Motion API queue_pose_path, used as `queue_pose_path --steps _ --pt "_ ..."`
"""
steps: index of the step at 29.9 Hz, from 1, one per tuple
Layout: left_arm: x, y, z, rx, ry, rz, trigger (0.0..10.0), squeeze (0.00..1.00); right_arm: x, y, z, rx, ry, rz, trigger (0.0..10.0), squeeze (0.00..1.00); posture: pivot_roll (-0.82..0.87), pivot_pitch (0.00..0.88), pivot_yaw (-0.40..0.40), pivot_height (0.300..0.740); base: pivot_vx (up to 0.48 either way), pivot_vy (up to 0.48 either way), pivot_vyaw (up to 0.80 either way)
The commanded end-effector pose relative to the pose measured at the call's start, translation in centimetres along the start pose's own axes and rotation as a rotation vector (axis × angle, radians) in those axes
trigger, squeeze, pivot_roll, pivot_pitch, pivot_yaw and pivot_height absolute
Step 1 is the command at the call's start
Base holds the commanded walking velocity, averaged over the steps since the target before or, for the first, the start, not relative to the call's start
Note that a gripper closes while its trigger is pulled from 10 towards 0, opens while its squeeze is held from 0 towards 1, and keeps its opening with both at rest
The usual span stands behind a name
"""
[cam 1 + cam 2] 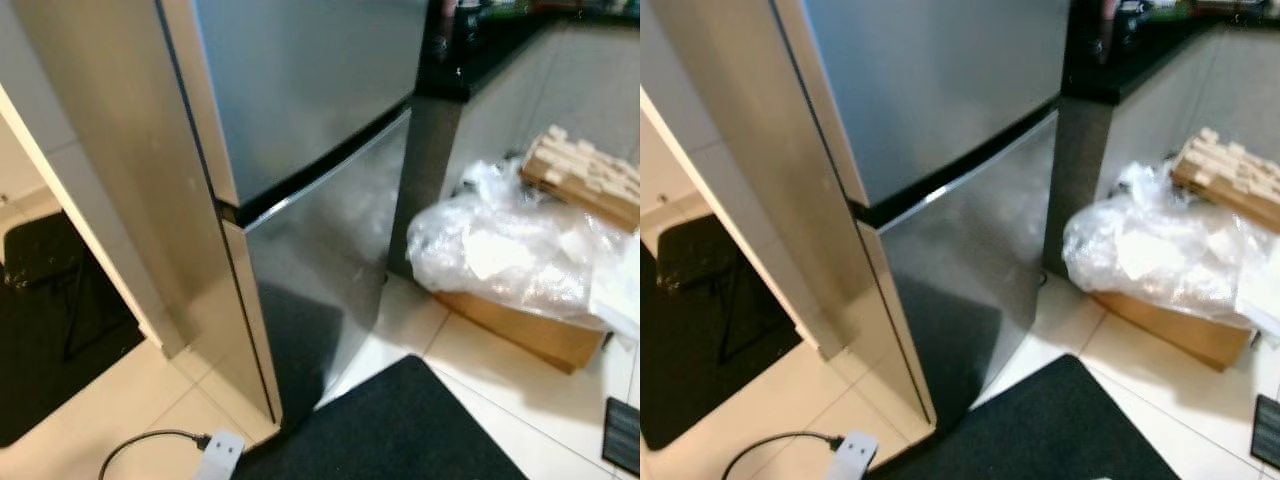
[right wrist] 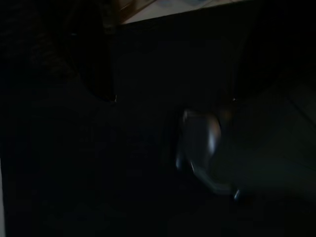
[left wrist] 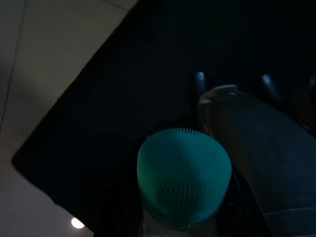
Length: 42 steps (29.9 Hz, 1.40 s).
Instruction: Restocking fridge
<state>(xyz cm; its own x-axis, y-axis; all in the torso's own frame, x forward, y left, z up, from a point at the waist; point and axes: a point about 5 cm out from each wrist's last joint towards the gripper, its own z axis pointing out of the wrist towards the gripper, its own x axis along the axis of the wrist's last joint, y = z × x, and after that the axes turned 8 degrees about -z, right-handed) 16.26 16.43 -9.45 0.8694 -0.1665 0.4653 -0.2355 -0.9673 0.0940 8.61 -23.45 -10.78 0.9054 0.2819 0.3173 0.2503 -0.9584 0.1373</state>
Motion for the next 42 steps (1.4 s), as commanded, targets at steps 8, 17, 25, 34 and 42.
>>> queue_pose_path --steps 8,17,25,34,42 --pt "-0.9 -0.2 -0.1 0.014 -0.028 -0.01 10.0 0.0 0.0 0.7 -0.1 -0.061 0.0 0.037 10.0 0.0 -0.09 0.0 0.067 0.74 0.0 0.0 0.69" --pt "1.2 -0.5 0.0 0.04 0.062 0.036 10.0 0.0 2.0 3.5 -0.3 -0.178 0.096 0.133 10.0 0.0 -0.08 0.0 0.061 0.74 0.0 0.0 0.0" --pt "4.6 -1.4 -0.2 0.116 0.181 0.135 10.0 0.0 6.7 7.1 -1.2 -0.243 0.315 0.161 10.0 0.0 -0.08 0.0 0.058 0.74 0.0 0.0 0.0" --pt "10.3 -2.0 -1.4 -0.015 0.481 -0.033 10.0 0.0 12.3 7.8 -2.7 -0.038 0.646 0.156 10.0 0.0 -0.08 0.0 0.057 0.74 0.0 0.0 0.0" --pt "13.3 -3.8 -3.3 -0.25 0.619 -0.15 10.0 0.0 16.2 6.9 -4.1 0.154 0.848 0.062 10.0 0.0 -0.07 0.0 0.053 0.74 0.0 0.0 0.0"
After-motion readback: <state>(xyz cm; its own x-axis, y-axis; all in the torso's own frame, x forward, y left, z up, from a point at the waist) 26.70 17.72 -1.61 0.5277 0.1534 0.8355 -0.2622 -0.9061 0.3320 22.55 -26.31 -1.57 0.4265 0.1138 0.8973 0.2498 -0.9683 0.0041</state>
